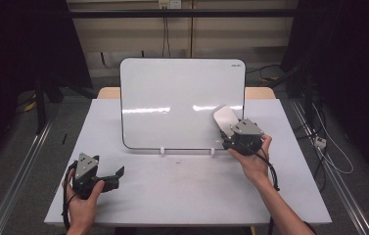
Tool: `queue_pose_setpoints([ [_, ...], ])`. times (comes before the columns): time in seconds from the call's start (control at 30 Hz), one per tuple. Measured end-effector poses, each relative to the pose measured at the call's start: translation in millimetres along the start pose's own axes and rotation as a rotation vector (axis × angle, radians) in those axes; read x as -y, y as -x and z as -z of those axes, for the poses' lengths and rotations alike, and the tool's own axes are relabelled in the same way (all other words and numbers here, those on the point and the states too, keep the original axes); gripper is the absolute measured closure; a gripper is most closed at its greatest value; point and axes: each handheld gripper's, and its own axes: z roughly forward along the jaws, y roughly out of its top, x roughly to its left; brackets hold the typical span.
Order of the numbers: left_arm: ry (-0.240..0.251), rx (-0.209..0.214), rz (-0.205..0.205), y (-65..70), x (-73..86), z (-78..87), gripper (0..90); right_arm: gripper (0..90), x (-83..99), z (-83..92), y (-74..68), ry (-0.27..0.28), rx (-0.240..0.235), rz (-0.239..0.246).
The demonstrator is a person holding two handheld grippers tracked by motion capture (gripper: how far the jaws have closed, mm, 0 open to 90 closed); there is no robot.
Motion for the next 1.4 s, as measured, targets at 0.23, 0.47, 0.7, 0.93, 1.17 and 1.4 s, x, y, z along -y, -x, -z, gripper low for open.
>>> queue_pose_setpoints([
  [0.23,0.001,0.003,-0.010,-0.1,0.1,0.3,5.6,31.9,1.2,-8.4,-10.4,-0.015,0.009,0.041],
  [0.47,0.003,0.005,-0.006,-2.3,1.7,2.8,5.6,31.8,2.3,-11.6,-15.8,-0.026,0.044,0.067],
  [0.7,0.015,0.007,-0.004,-3.0,1.5,6.2,5.6,31.4,2.2,-12.4,-17.9,-0.033,0.056,0.073],
  [0.93,0.017,0.014,-0.005,-4.4,2.4,7.0,5.6,30.6,1.4,-12.6,-16.3,-0.041,0.038,0.054],
  [1.17,0.011,0.012,0.006,-6.0,3.4,5.2,5.6,29.2,1.7,-12.3,-11.5,-0.038,0.001,0.019],
  [1.4,0.008,0.024,0.001,-5.1,2.6,2.4,5.6,22.5,2.5,-12.7,-8.0,-0.044,-0.040,-0.027],
])
